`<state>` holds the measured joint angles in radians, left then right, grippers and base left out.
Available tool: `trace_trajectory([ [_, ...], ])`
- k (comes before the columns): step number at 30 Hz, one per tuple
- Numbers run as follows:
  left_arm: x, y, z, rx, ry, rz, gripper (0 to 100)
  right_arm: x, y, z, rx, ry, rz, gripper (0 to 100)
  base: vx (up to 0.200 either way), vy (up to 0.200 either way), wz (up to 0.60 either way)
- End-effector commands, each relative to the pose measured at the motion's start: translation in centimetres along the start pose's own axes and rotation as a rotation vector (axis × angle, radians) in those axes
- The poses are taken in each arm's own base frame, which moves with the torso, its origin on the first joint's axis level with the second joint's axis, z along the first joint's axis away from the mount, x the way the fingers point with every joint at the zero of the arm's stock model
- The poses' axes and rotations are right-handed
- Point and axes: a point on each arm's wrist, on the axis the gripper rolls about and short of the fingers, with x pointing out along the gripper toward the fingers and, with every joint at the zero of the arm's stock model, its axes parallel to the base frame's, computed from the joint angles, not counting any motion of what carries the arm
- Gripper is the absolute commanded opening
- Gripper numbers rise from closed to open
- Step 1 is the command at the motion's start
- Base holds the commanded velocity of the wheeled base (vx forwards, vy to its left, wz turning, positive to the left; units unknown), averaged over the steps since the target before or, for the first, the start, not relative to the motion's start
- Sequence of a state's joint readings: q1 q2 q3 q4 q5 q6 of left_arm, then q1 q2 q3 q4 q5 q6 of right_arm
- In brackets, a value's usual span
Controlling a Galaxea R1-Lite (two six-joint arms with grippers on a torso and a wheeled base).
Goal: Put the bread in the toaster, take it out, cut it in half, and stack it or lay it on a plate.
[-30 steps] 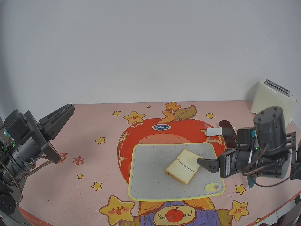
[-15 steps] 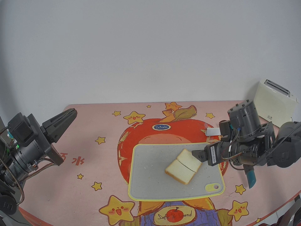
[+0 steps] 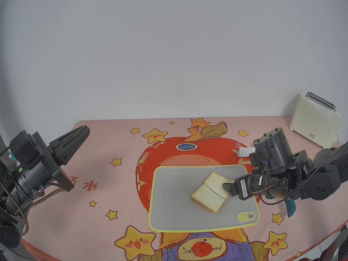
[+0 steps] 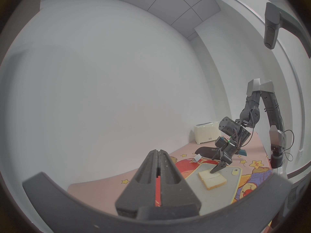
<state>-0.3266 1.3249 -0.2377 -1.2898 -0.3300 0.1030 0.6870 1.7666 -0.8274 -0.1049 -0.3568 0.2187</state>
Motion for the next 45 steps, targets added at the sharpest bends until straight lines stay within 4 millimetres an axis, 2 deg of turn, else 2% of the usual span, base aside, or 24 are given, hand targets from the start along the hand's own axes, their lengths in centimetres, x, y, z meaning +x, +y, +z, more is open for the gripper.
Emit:
trace_trajectory([
  [1,0.0,0.0,0.0,-0.001,0.002,0.0,0,0.0,0.1,0.0,-0.002,0.0,0.003,100,0.0,0.0,0.0],
  [12,0.0,0.0,0.0,0.0,0.0,0.0,0,0.1,0.6,-0.1,-0.013,0.005,0.013,100,0.0,0.0,0.0],
  [13,0.0,0.0,0.0,-0.001,0.002,0.0,0,0.2,0.6,-0.2,-0.014,0.006,0.014,0,0.0,0.0,0.0],
  [20,0.0,0.0,0.0,-0.001,0.002,0.0,0,0.5,1.6,-0.7,-0.037,0.025,0.029,0,0.0,0.0,0.0],
  [33,0.0,0.0,0.0,0.0,0.0,0.0,0,0.2,1.5,-0.4,-0.029,0.01,0.032,0,0.0,0.0,0.0],
  [36,0.0,0.0,0.0,-0.001,0.002,0.0,0,-0.2,1.3,-0.1,-0.021,-0.009,0.036,0,0.0,0.0,0.0],
  [37,0.0,0.0,0.0,-0.001,0.002,0.0,0,-1.1,1.0,0.4,-0.008,-0.038,0.04,0,0.0,0.0,0.0],
  [40,0.0,0.0,0.0,0.001,0.002,0.0,0,-1.9,0.7,0.7,0.004,-0.065,0.047,0,0.0,0.0,0.0],
  [45,0.0,0.0,0.0,0.001,0.002,0.0,0,-2.4,0.6,0.9,0.01,-0.08,0.051,0,0.0,0.0,0.0],
])
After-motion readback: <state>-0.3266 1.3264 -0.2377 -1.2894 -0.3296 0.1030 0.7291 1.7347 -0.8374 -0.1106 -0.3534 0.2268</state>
